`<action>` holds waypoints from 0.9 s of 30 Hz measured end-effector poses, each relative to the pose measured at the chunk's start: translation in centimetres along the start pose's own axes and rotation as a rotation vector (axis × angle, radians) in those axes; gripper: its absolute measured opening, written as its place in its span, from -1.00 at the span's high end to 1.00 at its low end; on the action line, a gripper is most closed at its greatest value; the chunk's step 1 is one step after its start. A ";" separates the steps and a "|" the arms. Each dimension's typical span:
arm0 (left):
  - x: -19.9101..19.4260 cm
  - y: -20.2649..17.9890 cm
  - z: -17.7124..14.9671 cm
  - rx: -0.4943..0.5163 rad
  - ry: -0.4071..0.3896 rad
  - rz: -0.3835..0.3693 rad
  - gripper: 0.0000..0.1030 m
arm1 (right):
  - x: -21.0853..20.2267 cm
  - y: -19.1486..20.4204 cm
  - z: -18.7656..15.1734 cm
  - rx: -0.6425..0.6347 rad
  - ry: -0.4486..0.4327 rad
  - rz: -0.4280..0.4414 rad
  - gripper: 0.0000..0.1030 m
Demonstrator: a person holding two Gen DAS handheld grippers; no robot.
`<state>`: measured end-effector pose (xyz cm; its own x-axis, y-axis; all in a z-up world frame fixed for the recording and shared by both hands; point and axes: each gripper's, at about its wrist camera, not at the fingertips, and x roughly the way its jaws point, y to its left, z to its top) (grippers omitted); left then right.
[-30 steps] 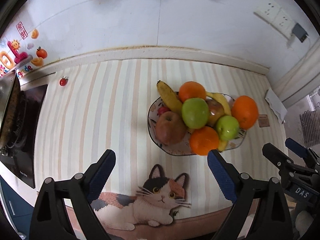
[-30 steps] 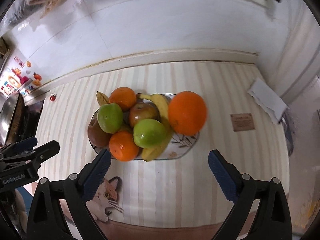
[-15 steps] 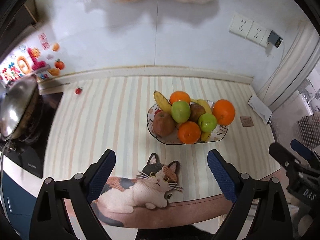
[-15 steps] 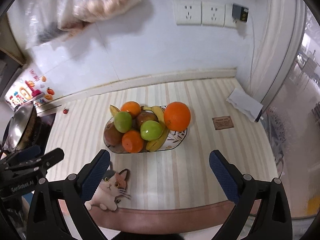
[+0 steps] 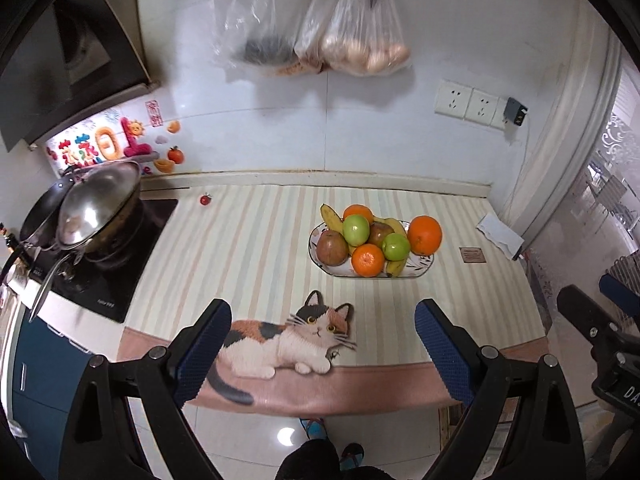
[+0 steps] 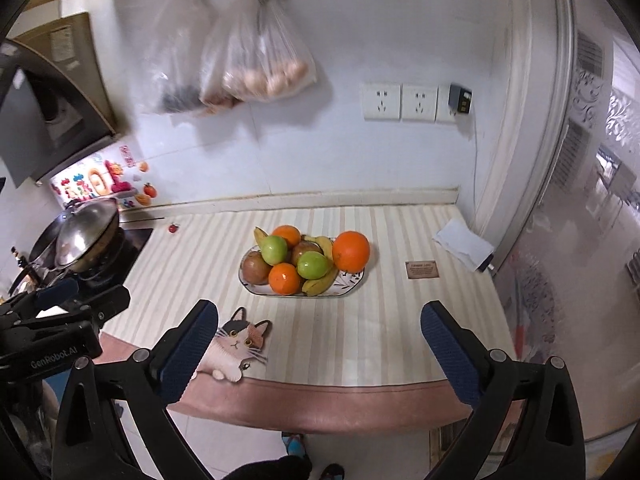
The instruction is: Organize fruits
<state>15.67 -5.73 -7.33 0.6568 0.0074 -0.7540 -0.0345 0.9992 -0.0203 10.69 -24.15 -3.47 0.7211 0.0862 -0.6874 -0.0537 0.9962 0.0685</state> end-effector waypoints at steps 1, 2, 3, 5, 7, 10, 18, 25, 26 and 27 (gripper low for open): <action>-1.1 -0.1 -0.5 0.001 -0.011 0.006 -0.83 | -1.0 0.1 -0.2 -0.003 -0.008 0.004 -1.00; -1.9 -0.2 -0.9 0.003 -0.019 0.010 -0.83 | -1.9 0.2 -0.3 -0.004 -0.016 0.009 -1.00; -2.7 -0.3 -1.3 0.007 -0.026 0.015 -0.83 | -3.1 0.3 -0.6 -0.007 -0.025 0.012 -1.00; -4.0 -0.1 -1.9 0.005 -0.032 0.014 -0.83 | -4.3 0.6 -1.0 -0.013 -0.031 0.015 -1.00; -5.0 0.2 -2.4 0.005 -0.042 0.014 -0.83 | -5.6 1.0 -1.5 -0.012 -0.037 0.022 -1.00; -5.9 0.8 -2.9 -0.005 -0.051 0.005 -0.83 | -6.7 1.6 -2.1 -0.013 -0.035 0.028 -1.00; -7.1 2.0 -3.1 0.012 -0.071 -0.002 -0.89 | -7.1 2.8 -3.2 0.006 -0.026 0.026 -1.00; -5.7 2.2 -2.9 0.016 -0.050 -0.006 -0.99 | -5.0 1.7 -2.6 0.029 -0.011 0.019 -1.00; -5.3 2.2 -2.8 0.016 -0.047 -0.006 -0.99 | -4.5 1.4 -2.5 0.032 -0.003 0.030 -1.00; -4.9 2.1 -2.8 0.017 -0.043 -0.004 -0.99 | -4.0 1.1 -2.4 0.042 0.007 0.043 -1.00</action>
<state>10.27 -3.78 -5.46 0.6888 0.0052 -0.7249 -0.0199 0.9997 -0.0118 6.12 -23.38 -2.41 0.7141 0.1291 -0.6880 -0.0555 0.9902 0.1282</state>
